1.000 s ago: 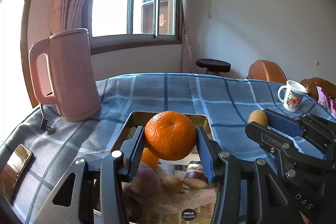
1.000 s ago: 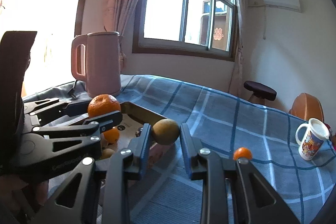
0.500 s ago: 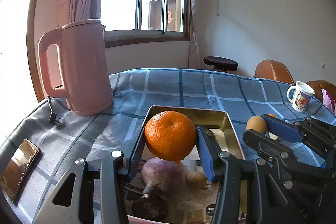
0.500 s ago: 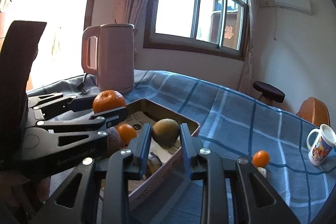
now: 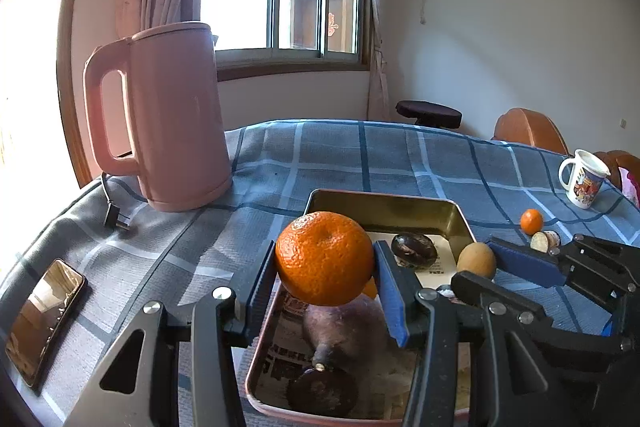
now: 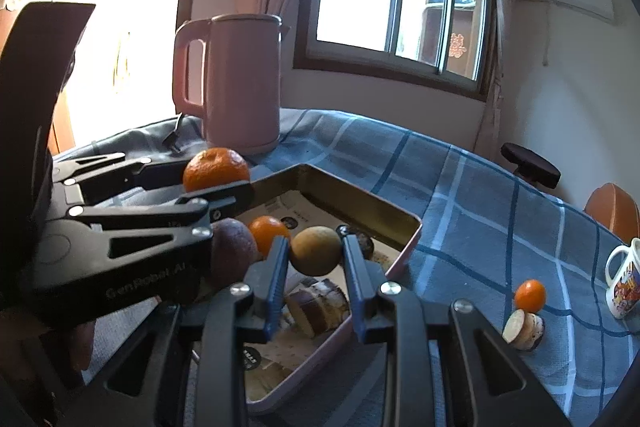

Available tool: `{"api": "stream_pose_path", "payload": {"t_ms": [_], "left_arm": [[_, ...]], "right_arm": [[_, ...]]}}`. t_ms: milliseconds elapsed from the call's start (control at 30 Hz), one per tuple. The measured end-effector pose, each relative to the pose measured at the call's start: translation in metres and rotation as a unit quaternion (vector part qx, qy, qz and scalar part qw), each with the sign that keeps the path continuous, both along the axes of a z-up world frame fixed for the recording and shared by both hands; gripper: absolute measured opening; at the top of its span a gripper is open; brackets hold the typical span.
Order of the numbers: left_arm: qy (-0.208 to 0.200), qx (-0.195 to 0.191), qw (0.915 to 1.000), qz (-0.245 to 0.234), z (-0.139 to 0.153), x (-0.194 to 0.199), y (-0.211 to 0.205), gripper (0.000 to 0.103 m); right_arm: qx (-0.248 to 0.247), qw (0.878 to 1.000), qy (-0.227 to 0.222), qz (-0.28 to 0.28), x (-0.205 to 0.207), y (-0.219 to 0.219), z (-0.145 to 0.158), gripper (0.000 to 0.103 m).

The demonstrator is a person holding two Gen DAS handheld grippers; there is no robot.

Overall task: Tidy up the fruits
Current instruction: 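Carry the brown fruit with the right tool while the left tool carries the large orange over the tin, then open the right tool over the tin to drop the brown fruit while the left tool releases the orange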

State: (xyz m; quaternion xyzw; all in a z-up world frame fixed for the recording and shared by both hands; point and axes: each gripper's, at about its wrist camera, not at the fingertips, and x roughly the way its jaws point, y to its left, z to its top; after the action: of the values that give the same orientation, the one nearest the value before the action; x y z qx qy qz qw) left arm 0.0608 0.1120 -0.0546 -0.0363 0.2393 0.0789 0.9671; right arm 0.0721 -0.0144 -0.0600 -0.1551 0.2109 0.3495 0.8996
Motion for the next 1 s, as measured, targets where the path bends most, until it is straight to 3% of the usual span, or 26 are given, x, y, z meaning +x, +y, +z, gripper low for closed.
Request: {"api": "stream_pose_path", "payload": {"t_ms": [500, 567, 633, 667, 733, 900, 1000], "left_arm": [[0.029, 0.004, 0.9996, -0.004, -0.005, 0.007, 0.004, 0.051], [0.027, 0.007, 0.9996, -0.004, -0.004, 0.006, 0.002, 0.054], [0.02, 0.011, 0.9997, 0.001, -0.003, 0.003, 0.002, 0.069], [0.014, 0.011, 0.9998, 0.006, -0.002, 0.001, 0.001, 0.08], [0.005, 0.011, 0.9999, 0.01, 0.001, -0.003, 0.002, 0.085], [-0.013, 0.001, 0.9999, 0.0, 0.01, -0.009, -0.002, 0.086], [-0.018, 0.0, 0.9998, -0.009, 0.014, -0.01, -0.01, 0.086]], "right_arm": [[-0.045, 0.998, 0.047, 0.016, 0.008, 0.017, -0.014, 0.031], [-0.047, 0.997, 0.051, 0.018, 0.008, 0.017, -0.015, 0.037], [-0.048, 0.997, 0.049, 0.018, 0.008, 0.018, -0.015, 0.064], [-0.045, 0.998, 0.046, 0.016, 0.006, 0.017, -0.015, 0.069], [-0.034, 0.999, 0.037, 0.014, 0.004, 0.014, -0.012, 0.071], [-0.027, 0.999, 0.019, -0.013, 0.004, -0.007, -0.003, 0.071], [-0.013, 0.998, 0.013, -0.053, 0.013, -0.041, 0.009, 0.072]]}}
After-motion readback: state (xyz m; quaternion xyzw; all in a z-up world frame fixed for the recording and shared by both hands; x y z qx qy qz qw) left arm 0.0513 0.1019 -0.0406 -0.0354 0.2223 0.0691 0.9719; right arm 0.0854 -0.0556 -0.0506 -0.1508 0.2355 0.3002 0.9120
